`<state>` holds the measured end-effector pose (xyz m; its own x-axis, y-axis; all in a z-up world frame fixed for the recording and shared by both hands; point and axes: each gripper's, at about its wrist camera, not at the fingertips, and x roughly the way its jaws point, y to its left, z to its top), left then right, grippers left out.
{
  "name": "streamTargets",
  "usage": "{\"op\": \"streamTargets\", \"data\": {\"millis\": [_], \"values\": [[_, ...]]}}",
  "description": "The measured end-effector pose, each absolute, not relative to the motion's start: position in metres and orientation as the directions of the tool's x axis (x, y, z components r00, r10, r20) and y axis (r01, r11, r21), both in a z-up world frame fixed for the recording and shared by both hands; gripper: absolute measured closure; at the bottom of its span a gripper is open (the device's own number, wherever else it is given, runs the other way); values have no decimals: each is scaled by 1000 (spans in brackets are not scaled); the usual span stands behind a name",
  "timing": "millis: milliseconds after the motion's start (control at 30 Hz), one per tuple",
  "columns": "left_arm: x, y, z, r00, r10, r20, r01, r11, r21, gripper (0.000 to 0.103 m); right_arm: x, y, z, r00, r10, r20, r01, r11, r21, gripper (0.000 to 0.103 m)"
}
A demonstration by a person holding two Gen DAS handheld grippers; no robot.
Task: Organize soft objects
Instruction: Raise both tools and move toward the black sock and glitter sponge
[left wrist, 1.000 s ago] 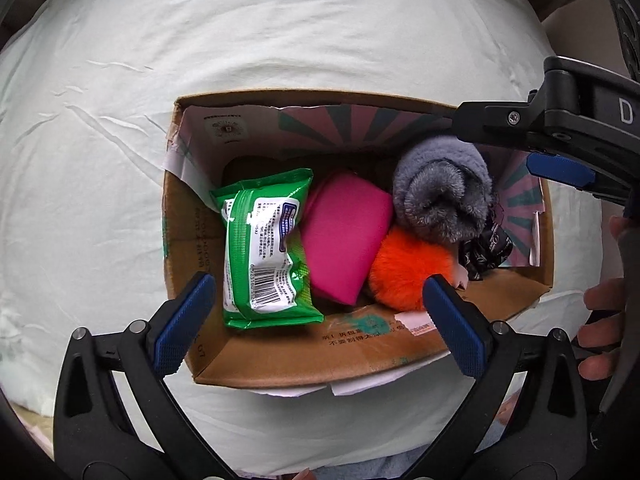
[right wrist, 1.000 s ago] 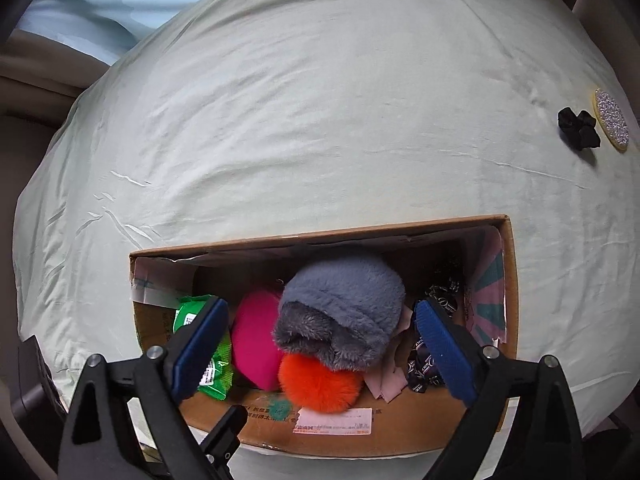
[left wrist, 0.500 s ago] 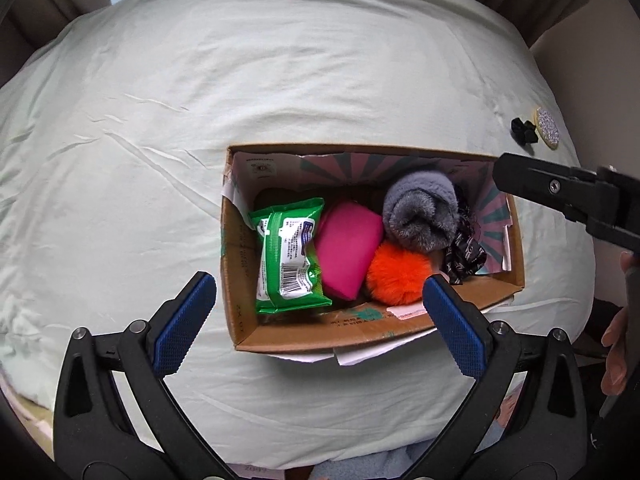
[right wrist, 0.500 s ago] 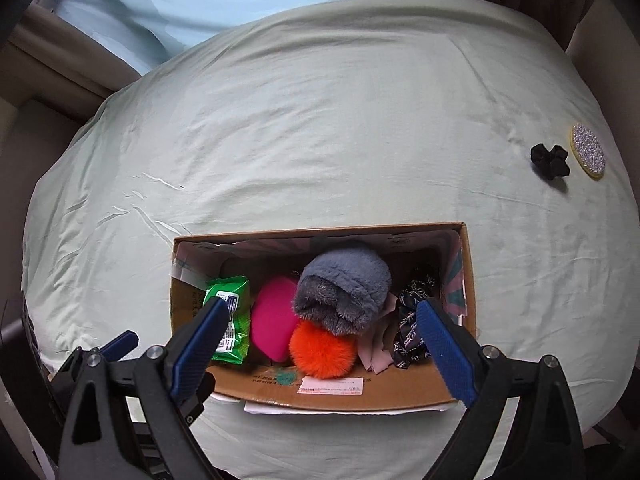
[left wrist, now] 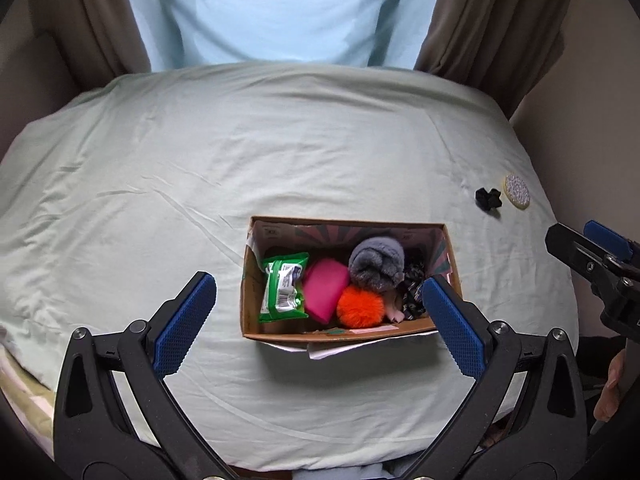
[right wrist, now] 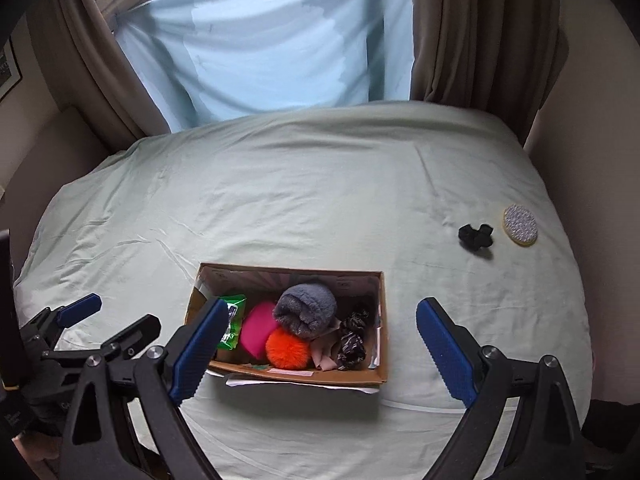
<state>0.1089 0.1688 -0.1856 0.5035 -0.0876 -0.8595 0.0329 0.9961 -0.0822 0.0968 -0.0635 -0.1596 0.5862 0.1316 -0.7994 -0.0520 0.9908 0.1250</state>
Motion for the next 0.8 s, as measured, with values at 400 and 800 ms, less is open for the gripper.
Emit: {"op": "streamTargets", "data": {"millis": [400, 800], "values": [[56, 94, -103, 684, -10, -730, -11, 1000, -23, 0, 48, -169, -115, 721, 125, -682, -29, 988, 151, 9], [103, -66, -127, 652, -128, -747, 102, 991, -81, 0, 91, -327, -149, 700, 41, -713, 104, 982, 159, 9]]}}
